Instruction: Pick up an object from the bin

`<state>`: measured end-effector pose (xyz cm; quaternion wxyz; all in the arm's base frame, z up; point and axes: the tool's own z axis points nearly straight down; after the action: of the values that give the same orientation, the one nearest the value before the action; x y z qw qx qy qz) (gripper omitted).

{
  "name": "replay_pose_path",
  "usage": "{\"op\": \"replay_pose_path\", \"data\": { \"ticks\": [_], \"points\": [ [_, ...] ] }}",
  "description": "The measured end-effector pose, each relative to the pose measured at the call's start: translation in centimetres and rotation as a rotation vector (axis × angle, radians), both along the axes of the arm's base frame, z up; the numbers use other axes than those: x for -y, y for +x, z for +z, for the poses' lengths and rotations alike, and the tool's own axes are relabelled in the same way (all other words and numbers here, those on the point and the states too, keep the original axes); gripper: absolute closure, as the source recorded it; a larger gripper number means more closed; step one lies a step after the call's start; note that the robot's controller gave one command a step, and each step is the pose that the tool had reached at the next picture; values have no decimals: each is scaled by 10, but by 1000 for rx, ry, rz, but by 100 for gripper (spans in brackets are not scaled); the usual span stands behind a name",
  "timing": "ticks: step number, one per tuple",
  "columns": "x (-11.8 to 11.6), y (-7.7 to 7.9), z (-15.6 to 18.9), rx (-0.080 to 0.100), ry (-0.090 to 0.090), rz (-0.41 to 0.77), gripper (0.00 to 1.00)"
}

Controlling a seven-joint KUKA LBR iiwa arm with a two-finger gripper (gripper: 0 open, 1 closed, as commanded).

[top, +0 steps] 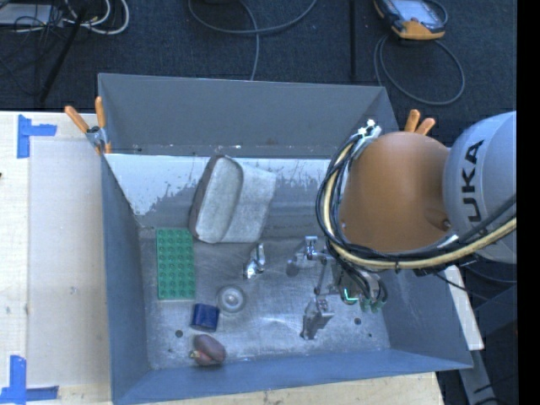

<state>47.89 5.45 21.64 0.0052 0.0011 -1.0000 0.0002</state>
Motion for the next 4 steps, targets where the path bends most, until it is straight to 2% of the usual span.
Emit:
{"op": "replay_pose_path", "data": {
  "ticks": [1, 2, 3, 4],
  "points": [
    [-66, 82, -146, 14, 2, 166, 0],
    [-60, 103, -115, 13, 2, 232, 0],
    [-49, 109, -117, 11, 1, 214, 0],
    [-53, 116, -145, 8, 2, 179, 0]
  ]
}}
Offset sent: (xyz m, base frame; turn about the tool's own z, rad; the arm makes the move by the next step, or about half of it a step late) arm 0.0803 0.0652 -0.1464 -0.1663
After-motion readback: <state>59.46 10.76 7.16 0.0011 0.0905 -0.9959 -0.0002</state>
